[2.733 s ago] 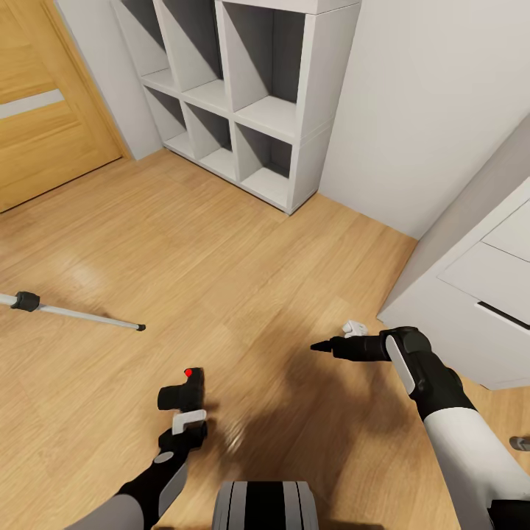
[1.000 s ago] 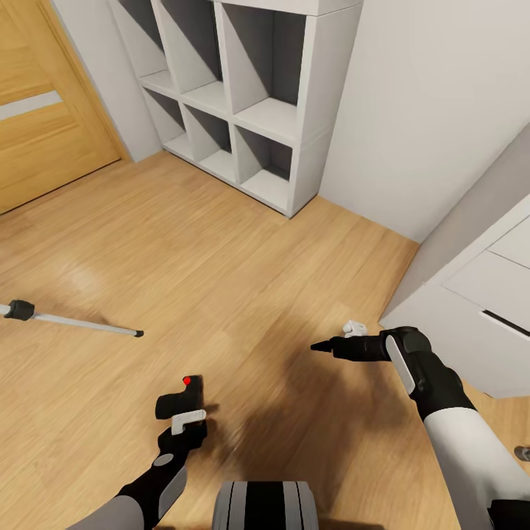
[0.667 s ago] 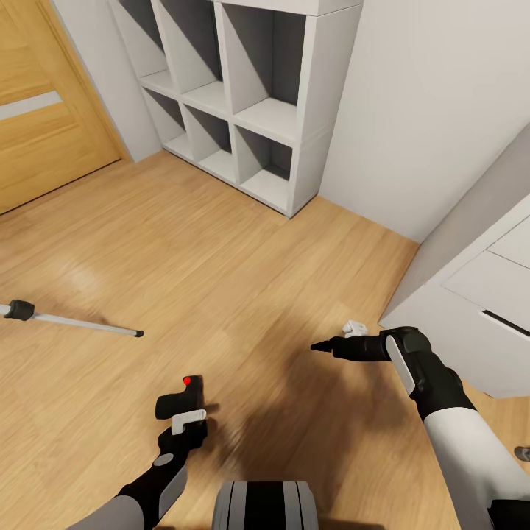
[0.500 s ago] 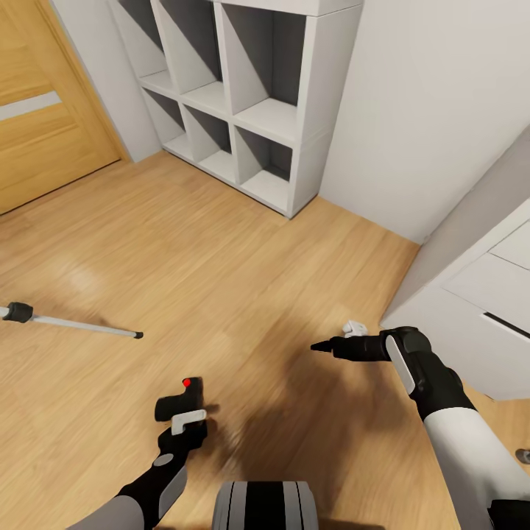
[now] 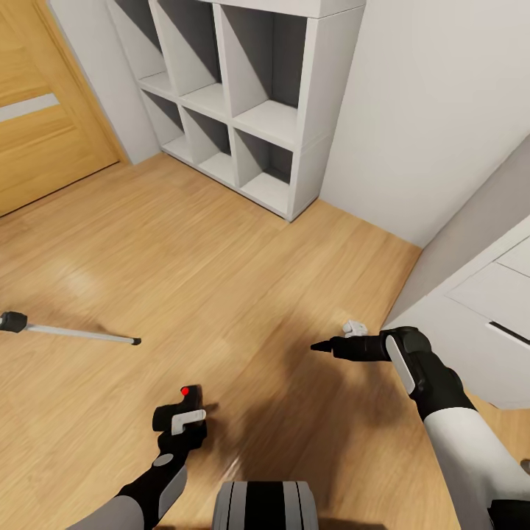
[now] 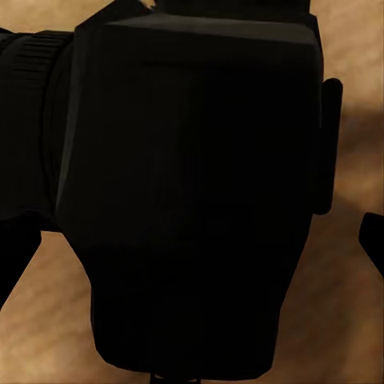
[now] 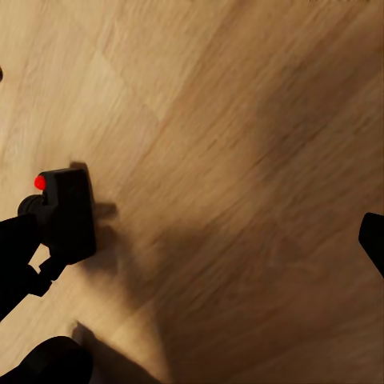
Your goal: Attach the digital camera to the camera tripod in the bedroom.
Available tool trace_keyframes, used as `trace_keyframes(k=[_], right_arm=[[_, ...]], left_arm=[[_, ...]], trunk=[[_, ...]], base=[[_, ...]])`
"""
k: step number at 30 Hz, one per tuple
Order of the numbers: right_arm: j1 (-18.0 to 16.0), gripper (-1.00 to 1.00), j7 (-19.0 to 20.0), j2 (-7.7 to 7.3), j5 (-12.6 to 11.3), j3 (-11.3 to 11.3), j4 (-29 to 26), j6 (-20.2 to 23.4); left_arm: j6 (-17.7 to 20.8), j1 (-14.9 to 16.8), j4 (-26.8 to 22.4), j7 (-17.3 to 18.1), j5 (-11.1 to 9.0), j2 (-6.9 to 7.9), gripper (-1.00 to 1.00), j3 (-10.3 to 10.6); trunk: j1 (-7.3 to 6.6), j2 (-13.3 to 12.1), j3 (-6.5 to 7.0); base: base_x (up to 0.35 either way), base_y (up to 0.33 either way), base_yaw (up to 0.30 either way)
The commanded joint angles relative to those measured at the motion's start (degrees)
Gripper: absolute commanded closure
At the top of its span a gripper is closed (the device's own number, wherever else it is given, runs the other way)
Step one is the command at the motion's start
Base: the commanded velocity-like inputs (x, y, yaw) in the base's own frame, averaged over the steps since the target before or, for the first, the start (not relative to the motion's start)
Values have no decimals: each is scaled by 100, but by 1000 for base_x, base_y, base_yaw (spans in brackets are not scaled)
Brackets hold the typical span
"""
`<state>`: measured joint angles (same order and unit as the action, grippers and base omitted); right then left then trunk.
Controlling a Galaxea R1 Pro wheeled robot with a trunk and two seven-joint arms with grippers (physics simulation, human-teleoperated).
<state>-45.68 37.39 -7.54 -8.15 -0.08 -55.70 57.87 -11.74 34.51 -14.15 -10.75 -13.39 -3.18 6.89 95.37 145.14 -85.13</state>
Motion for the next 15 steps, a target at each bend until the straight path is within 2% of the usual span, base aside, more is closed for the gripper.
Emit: trace_keyframes(k=[1,15], right_arm=[[-2,-100,-21,-2,-47,-1,-3,40],[-2,-100,-21,-2,-52,-1,-3,40]], left_arm=[[-21,3,5,-33,-49,2,-100,50],[-21,3,17,-33,-50,2,-100,49]], trunk=[[-1,1,-3],[-1,1,-3]], base=[[4,0,0],[1,0,0]])
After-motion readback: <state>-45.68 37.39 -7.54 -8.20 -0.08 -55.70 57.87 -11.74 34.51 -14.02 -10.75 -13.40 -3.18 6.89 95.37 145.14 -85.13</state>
